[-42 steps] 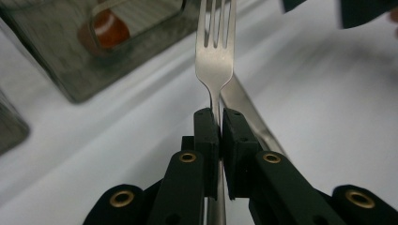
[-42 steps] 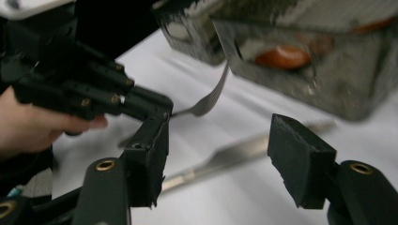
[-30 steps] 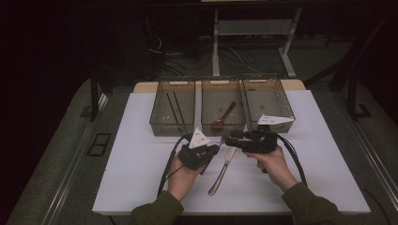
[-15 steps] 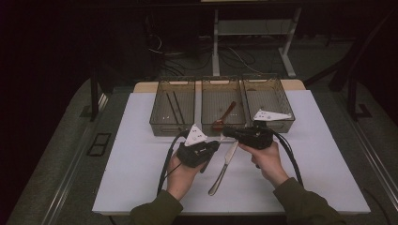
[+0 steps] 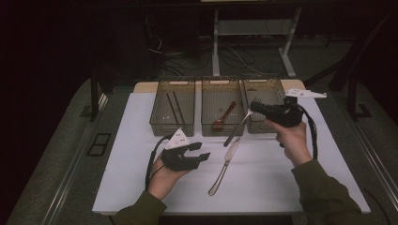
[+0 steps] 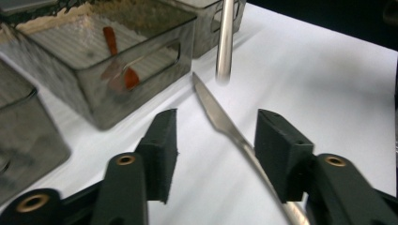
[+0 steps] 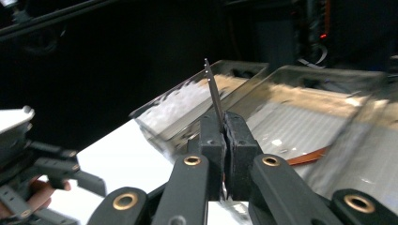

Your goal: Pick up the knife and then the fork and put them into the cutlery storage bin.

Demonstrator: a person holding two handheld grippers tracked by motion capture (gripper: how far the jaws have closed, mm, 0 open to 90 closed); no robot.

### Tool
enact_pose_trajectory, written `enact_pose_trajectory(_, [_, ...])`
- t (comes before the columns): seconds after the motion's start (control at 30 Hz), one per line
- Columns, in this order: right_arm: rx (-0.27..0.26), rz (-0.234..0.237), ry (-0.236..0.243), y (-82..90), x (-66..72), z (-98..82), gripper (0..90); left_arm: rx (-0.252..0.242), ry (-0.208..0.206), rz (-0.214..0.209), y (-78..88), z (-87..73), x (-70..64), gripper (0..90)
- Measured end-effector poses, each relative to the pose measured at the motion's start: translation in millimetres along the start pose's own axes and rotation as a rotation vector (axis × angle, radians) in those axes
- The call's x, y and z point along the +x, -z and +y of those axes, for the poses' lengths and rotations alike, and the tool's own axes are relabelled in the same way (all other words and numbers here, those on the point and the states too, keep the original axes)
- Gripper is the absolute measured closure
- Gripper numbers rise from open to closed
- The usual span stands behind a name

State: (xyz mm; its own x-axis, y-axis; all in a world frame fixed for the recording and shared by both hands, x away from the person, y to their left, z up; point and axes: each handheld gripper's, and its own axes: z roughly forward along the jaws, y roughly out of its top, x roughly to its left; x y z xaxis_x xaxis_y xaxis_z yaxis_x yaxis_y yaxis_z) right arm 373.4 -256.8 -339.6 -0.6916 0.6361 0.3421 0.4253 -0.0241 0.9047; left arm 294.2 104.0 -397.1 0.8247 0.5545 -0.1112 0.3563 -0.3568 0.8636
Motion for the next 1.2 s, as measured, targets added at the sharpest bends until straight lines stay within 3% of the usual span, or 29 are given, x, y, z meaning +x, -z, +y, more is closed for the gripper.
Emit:
enact_pose_trajectory(0.33, [-0.029,-0.106,-0.001,35.8,-42.3,43.4,86.7,-0.009,0.026,-0.003,21.5,-28.3,16.3,34.3])
enact_pose_trajectory(0.6, [-0.013,-0.194,-0.014,39.2,-74.1,62.6,86.7,-0.008,0.023,-0.008,31.4,-41.7,19.9,22.5])
enact_pose_trajectory(0.8, [0.021,-0.246,-0.024,27.8,-97.3,60.2,86.6,0.004,0.016,0.002,28.6,-42.0,19.2,15.6])
enact_pose_trajectory(0.9, [0.053,-0.261,-0.053,20.8,-108.6,53.2,86.6,0.012,0.021,0.003,26.3,-42.9,18.6,13.8])
enact_pose_trajectory(1.2, [0.123,-0.252,-0.13,1.7,-128.4,30.4,86.5,0.029,0.016,-0.008,22.3,-43.1,15.8,13.4])
